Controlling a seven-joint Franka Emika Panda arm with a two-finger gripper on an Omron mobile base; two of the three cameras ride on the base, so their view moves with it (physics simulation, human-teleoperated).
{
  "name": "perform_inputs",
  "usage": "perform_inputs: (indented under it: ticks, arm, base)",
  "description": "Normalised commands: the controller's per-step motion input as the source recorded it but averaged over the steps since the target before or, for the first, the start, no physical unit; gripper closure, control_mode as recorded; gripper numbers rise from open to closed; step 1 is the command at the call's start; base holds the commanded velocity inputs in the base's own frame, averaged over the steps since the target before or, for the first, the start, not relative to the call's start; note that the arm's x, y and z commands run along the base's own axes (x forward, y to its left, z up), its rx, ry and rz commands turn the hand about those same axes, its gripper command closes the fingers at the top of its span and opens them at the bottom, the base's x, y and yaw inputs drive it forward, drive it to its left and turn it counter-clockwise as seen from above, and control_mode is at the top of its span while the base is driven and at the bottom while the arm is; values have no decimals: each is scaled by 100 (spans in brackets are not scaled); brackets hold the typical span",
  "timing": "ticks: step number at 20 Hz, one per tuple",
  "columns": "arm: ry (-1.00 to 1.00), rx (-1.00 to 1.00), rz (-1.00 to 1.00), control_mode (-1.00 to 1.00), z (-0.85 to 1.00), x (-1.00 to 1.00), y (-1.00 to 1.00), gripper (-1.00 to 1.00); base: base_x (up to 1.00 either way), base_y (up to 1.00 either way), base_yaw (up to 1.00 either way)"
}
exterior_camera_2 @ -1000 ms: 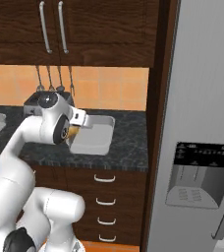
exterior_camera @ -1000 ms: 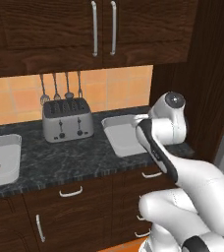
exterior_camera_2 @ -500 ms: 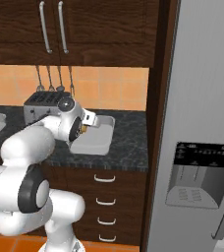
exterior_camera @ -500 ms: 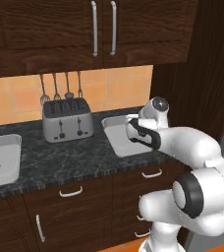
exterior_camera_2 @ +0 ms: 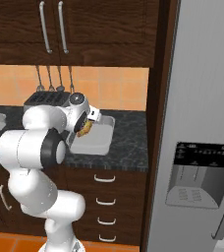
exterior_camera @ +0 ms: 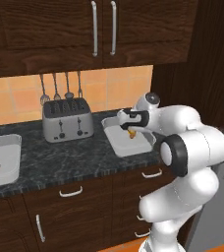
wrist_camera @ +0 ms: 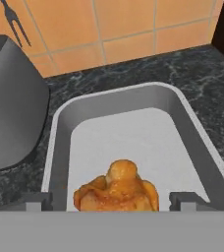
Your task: Place one onion and one chicken drumstick in each tupperware on the nearby counter, to pack two identical lunches.
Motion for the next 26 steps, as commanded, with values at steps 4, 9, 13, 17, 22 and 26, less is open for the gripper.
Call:
perform_inputs:
  ticks: [4, 9, 13, 17, 22, 26]
  arm:
    - [0, -9, 0, -100, -1, 12, 0, -100]
    - [-8, -12, 0, -100, 31, -56, 5, -100]
    - [14, 11, 16, -100, 81, -96, 0, -100]
    - [23, 6, 21, -100, 46, -100, 0, -100]
    - [5, -24, 14, -100, 57, -100, 0, -100]
    - [0, -24, 9, -100, 67, -100, 0, -100]
  base:
    - [0, 0, 0]
    - [0, 0, 0]
    - [0, 0, 0]
    - [0, 0, 0]
    - [0, 0, 0]
    - [0, 0, 0]
